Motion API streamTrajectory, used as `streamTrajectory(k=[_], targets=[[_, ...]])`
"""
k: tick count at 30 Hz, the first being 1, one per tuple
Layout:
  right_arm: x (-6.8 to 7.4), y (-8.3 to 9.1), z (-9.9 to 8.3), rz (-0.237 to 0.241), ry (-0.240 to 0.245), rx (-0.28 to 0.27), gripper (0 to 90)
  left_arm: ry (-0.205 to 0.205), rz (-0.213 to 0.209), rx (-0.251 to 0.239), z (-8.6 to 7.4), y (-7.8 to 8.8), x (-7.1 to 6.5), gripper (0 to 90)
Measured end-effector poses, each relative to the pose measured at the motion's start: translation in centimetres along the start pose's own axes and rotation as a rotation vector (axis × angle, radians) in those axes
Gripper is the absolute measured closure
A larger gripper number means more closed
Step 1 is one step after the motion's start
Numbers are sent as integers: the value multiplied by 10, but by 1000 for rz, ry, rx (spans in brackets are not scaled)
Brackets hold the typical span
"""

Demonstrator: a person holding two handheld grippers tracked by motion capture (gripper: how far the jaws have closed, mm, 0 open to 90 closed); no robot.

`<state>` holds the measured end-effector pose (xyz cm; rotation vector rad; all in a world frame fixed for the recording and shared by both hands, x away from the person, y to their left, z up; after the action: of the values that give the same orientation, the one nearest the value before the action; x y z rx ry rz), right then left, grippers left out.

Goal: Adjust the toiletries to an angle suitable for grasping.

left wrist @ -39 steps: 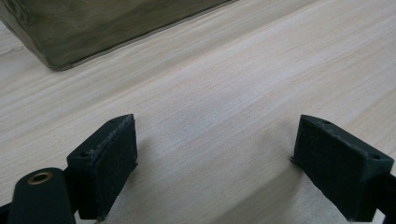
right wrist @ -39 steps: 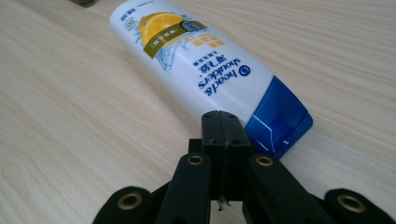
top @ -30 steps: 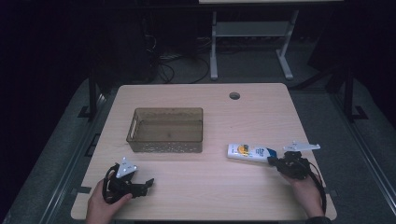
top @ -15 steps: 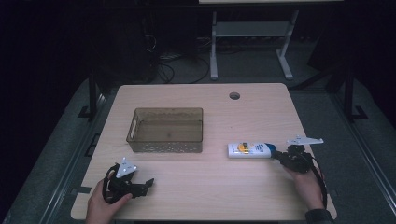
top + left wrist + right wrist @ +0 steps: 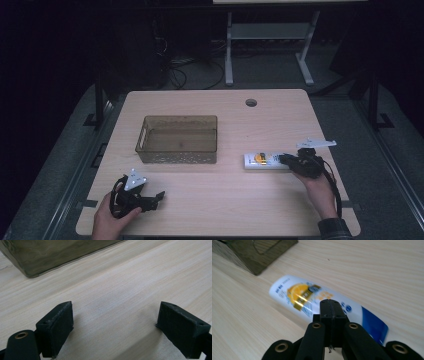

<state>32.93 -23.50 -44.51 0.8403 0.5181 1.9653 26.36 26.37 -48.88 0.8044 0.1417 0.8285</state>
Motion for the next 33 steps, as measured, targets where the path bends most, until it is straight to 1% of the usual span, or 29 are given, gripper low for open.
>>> streamTrajectory(k=[3, 5, 6, 7, 8, 10, 16, 19, 20, 21, 23, 25, 26, 27, 29, 33], targets=[[7, -7, 6, 9, 17, 2, 896, 0, 0, 1, 0, 0, 0, 124], [13, -15, 11, 20, 18, 4, 896, -1, -1, 3, 0, 0, 0, 124], [13, -15, 11, 20, 18, 4, 896, 0, 0, 2, 0, 0, 0, 124], [16, -20, 13, 33, 16, -1, 896, 0, 0, 2, 0, 0, 0, 124], [16, -20, 13, 33, 16, -1, 896, -1, -1, 2, 0, 0, 0, 124], [20, -26, 16, 36, 15, 10, 896, 0, 0, 2, 0, 0, 0, 124], [33, -41, 25, 65, 31, 11, 896, 0, -1, 3, 0, 0, 0, 124], [38, -49, 27, 68, 36, 27, 896, 0, -1, 3, 0, 0, 0, 124], [41, -55, 30, 72, 36, 30, 896, 0, -1, 3, 0, 0, 0, 124], [41, -55, 30, 72, 36, 30, 896, 0, -1, 3, 0, 0, 0, 124], [45, -60, 32, 73, 36, 34, 896, 0, -1, 3, 0, 0, 0, 124], [47, -68, 34, 83, 32, 28, 896, 0, -1, 3, 0, 0, 0, 124], [47, -68, 34, 83, 32, 28, 896, 0, -1, 3, 0, 0, 0, 124], [48, -71, 34, 79, 28, 34, 896, 0, -1, 3, 0, 0, 0, 124], [50, -80, 32, 70, 36, 51, 896, 0, -1, 2, 0, 0, 0, 124], [51, -84, 32, 68, 37, 56, 896, 0, -1, 3, 0, 0, 0, 124]])
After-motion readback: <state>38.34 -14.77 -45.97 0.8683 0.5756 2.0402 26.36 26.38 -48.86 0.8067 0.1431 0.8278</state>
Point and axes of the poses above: each handheld gripper's, and its own axes: y roughly backward along the jaws, z roughly out of its top, x roughly to its left, the point moved 2 cm from there along -y, roughly forward along the jaws, and after that the axes turned 14 degrees about -y, right-handed, at the moved point
